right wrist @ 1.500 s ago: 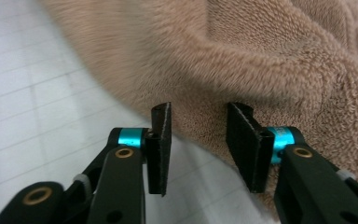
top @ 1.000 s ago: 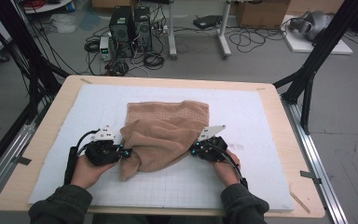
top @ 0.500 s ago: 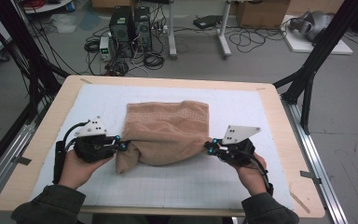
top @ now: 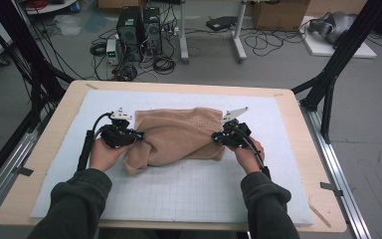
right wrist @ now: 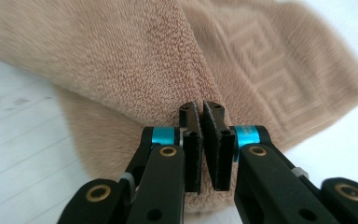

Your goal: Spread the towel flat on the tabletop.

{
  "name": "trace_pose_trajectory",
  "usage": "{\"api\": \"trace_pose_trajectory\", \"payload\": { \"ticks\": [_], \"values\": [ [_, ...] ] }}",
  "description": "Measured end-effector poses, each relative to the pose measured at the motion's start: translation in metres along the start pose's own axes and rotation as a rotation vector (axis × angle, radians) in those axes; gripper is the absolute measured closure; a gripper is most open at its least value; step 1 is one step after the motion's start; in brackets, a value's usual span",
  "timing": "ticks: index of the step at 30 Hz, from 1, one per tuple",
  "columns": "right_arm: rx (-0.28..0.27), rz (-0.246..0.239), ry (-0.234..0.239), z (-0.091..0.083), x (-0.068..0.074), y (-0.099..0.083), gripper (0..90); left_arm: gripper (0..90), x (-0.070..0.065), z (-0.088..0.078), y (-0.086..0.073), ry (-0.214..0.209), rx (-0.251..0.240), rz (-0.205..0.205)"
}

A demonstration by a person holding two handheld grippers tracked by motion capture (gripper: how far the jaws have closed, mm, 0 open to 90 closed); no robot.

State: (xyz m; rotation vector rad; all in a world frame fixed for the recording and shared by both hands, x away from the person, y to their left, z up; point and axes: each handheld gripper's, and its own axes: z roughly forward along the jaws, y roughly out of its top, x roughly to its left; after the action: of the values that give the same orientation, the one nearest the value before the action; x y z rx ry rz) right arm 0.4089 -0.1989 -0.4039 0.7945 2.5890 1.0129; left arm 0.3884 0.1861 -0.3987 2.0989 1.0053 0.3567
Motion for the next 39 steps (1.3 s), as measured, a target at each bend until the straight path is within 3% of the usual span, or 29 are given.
{"api": "trace_pose_trajectory", "payload": {
  "ticks": [3, 6, 10, 12, 14, 16, 18, 21, 23, 25, 27, 31, 34, 35, 39],
  "values": [
    [0.016, 0.034, 0.019, 0.015, -0.003, -0.003, 85.7, 82.1, 0.004, 0.003, 0.0, 0.001, -0.006, -0.025],
    [0.007, 0.029, 0.016, 0.014, -0.002, -0.002, 82.7, 73.0, 0.005, -0.009, 0.0, 0.012, -0.018, -0.02],
    [-0.048, 0.019, 0.006, -0.007, 0.003, -0.001, 72.4, 59.6, 0.003, -0.04, 0.0, 0.01, -0.079, -0.024],
    [-0.091, 0.011, 0.006, -0.022, 0.01, -0.004, 71.7, 54.3, -0.001, -0.054, -0.002, 0.012, -0.101, -0.024],
    [-0.119, -0.012, -0.011, -0.034, 0.019, -0.008, 70.4, 51.3, -0.006, -0.066, -0.006, 0.012, -0.117, -0.006],
    [-0.153, -0.017, 0.002, -0.044, 0.028, -0.012, 70.4, 49.9, -0.015, -0.075, -0.013, 0.008, -0.141, 0.016],
    [-0.167, -0.037, 0.018, -0.048, 0.039, -0.018, 70.0, 51.6, -0.024, -0.077, -0.021, -0.01, -0.148, 0.027],
    [-0.149, -0.054, 0.043, -0.039, 0.052, -0.025, 66.9, 56.6, -0.034, -0.07, -0.031, -0.019, -0.103, 0.066],
    [-0.127, -0.06, 0.054, -0.026, 0.056, -0.027, 64.2, 58.3, -0.035, -0.06, -0.036, -0.024, -0.072, 0.064],
    [-0.087, -0.058, 0.067, -0.012, 0.059, -0.025, 61.0, 57.5, -0.035, -0.048, -0.039, 0.008, -0.027, 0.089],
    [-0.056, -0.067, 0.075, 0.003, 0.062, -0.021, 59.8, 59.2, -0.033, -0.038, -0.042, 0.007, -0.015, 0.075],
    [-0.029, -0.089, 0.051, 0.027, 0.065, -0.015, 59.3, 78.5, -0.03, -0.02, -0.047, -0.015, 0.008, 0.062],
    [-0.036, -0.091, 0.024, 0.031, 0.064, -0.014, 77.0, 88.0, -0.033, -0.017, -0.047, -0.031, 0.001, 0.073],
    [-0.035, -0.096, 0.049, 0.03, 0.063, -0.014, 82.2, 88.5, -0.034, -0.019, -0.047, -0.027, -0.006, 0.085],
    [-0.054, -0.116, 0.077, 0.02, 0.063, -0.014, 85.0, 89.0, -0.033, -0.037, -0.045, -0.025, -0.059, 0.067]
  ]
}}
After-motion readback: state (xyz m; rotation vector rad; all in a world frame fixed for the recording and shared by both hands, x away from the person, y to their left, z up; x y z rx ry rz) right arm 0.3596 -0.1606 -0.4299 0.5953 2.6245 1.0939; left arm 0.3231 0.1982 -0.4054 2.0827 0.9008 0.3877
